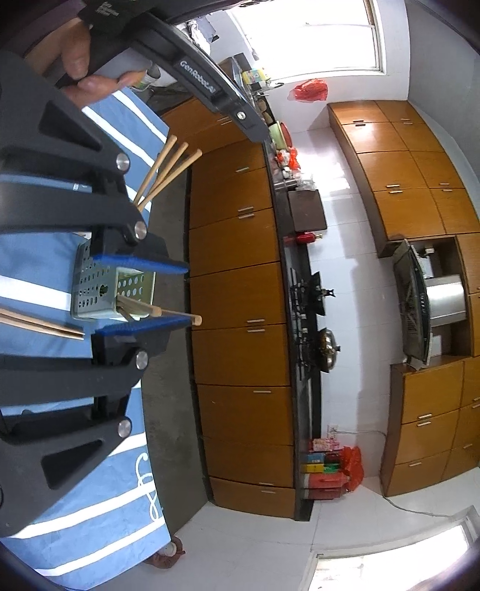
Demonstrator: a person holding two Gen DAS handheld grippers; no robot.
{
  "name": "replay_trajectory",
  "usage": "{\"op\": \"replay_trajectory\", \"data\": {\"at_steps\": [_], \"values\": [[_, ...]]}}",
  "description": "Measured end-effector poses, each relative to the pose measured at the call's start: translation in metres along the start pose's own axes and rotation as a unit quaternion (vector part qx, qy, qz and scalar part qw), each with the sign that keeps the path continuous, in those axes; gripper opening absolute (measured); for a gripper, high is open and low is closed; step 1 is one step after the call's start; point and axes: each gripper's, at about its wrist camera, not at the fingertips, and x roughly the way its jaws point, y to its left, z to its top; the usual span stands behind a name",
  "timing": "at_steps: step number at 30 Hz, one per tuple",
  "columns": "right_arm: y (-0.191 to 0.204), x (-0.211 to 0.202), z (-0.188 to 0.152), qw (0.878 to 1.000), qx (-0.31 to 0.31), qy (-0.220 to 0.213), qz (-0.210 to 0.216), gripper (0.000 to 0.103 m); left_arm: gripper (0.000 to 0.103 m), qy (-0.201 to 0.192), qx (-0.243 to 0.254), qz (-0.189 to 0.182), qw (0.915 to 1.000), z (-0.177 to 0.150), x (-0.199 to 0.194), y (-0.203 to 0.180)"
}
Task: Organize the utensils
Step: 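Open both tools to release the chopsticks into the holder, then move both open tools back down to the remaining chopsticks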
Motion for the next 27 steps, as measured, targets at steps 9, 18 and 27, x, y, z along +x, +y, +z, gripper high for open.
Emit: {"op": "replay_trajectory", "data": {"at_steps": [9, 18, 27], "values": [[-0.027, -0.035, -0.054, 0.999, 0.016, 0.025, -0.033, 0.027, 0.053, 0.053, 0.034, 0.024, 0.9977, -0.031, -0.048, 0.034], [-0.043, 0.018, -0.167, 0.981, 0.054, 0.183, -0.035, 0.025, 0.053, 0.197, 0.056, 0.048, 0.9777, -0.130, -0.054, 0.065], [-0.023, 0.046, -0.220, 0.965, 0.053, 0.255, -0.020, 0.021, 0.053, 0.281, 0.037, 0.024, 0.9586, -0.181, -0.054, 0.067]]}}
